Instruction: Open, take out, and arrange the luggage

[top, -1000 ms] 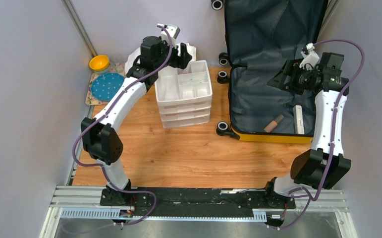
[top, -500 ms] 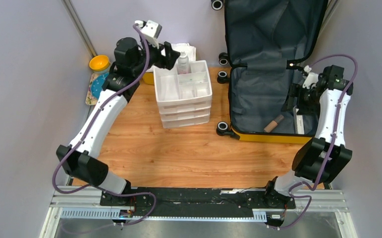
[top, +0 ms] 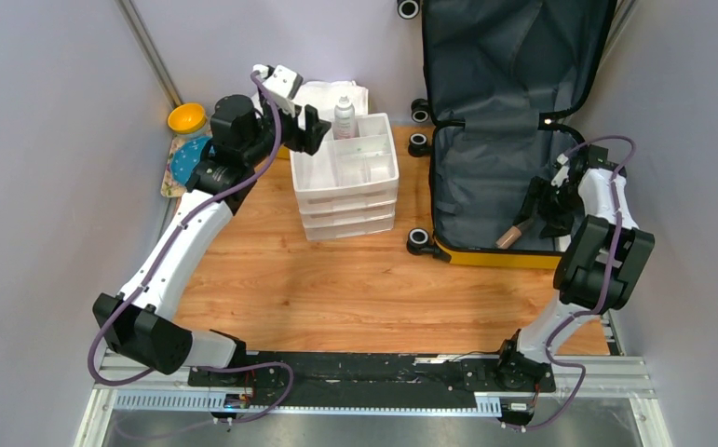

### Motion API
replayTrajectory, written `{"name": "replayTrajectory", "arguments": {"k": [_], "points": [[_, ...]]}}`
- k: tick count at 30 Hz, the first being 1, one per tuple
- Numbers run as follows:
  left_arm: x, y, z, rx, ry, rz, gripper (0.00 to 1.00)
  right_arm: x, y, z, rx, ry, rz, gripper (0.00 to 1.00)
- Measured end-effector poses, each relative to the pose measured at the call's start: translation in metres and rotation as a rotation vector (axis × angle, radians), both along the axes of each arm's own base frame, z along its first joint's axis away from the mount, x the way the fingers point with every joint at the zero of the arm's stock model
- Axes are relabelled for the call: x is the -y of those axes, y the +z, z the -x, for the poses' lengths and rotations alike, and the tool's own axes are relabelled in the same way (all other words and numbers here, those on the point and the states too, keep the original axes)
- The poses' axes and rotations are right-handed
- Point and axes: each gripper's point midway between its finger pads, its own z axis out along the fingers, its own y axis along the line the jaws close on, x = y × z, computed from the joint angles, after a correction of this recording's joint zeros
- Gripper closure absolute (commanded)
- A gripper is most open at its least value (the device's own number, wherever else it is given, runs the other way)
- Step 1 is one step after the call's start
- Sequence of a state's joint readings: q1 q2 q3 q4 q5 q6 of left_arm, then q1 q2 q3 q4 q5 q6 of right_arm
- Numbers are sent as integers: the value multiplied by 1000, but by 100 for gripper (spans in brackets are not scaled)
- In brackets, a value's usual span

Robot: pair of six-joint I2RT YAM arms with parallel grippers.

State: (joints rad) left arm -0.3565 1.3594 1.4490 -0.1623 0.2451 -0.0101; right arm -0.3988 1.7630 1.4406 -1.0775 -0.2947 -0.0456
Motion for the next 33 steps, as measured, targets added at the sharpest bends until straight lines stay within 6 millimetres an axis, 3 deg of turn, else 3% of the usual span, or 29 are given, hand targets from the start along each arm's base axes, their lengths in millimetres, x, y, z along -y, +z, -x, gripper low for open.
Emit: {"name": "replayTrajectory", "arguments": {"k": [11, 15, 22, 24, 28, 30, 33], "points": [[-5, -7, 6, -10, 0, -52, 19, -11, -38, -38, 16, -25, 25, 32], [-6, -9, 6, -20, 3, -56, 19, -11, -52, -44, 2, -23, 39, 44], [-7, -12, 7, -21, 1, -72, 19, -7, -57, -45, -14, -25, 51, 92], [-7, -14, 7, -27, 1, -77, 19, -7, -53, -48, -5, -20, 51, 100], [-7, -15, 8, -33, 0, -80, 19, -12, -31, -61, 77, 14, 24, 100], [-7, -15, 8, -33, 1, -79, 19, -17, -5, -71, 158, 32, 4, 100], [-8, -15, 7, -37, 6, -73, 19, -25, 51, -92, 333, 64, -1, 100]]}}
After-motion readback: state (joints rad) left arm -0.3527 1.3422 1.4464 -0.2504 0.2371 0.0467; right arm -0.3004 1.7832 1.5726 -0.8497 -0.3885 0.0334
